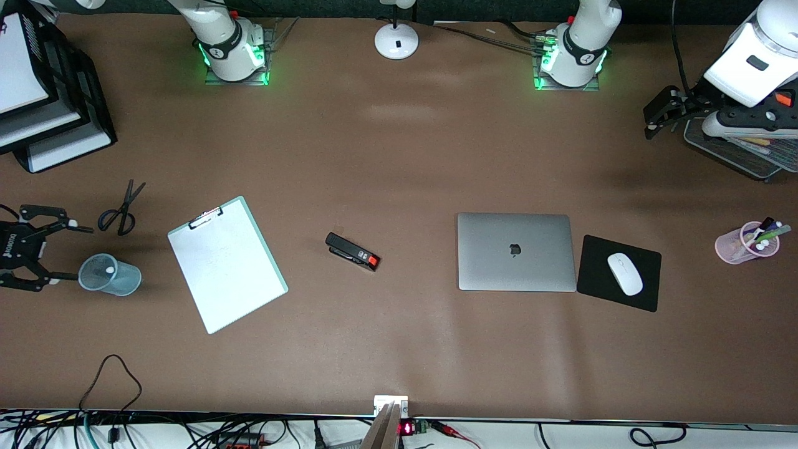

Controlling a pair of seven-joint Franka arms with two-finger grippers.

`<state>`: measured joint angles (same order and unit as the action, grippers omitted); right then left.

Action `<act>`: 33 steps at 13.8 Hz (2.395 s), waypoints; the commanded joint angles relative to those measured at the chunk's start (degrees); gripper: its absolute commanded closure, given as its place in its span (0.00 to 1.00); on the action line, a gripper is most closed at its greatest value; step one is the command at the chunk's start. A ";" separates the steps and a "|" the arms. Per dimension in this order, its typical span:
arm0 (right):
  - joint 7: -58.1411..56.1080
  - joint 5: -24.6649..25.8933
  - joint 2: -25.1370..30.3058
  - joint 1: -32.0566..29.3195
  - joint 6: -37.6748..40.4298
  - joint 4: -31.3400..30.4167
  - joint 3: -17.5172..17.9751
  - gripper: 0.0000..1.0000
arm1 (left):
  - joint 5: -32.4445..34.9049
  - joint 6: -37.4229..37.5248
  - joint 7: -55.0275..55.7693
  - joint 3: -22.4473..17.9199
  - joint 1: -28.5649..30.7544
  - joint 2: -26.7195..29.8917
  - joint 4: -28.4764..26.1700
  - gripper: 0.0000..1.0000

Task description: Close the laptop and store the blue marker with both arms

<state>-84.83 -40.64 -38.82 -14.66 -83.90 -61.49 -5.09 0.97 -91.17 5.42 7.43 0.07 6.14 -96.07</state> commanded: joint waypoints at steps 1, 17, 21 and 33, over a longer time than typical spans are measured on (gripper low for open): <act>7.37 3.37 1.73 3.83 0.84 0.94 -0.27 0.00 | -0.88 -0.15 -0.85 -0.31 -0.25 0.10 0.00 0.00; 73.17 31.23 18.26 21.86 0.31 -17.61 -0.09 0.00 | -0.88 0.38 -0.93 -0.05 0.28 0.98 -0.26 0.00; 84.75 38.41 21.41 22.48 -0.30 -19.62 -0.09 0.00 | -0.88 0.29 -1.02 -0.13 0.19 0.80 -0.44 0.00; 83.69 41.17 32.04 16.42 -3.73 -24.98 -0.36 0.00 | -0.88 0.73 -1.02 -0.04 0.28 0.98 -0.08 0.00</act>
<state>-1.32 0.38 -9.96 2.21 -86.82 -82.76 -5.97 0.97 -91.11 5.42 7.42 0.01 6.33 -96.09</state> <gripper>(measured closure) 0.000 0.000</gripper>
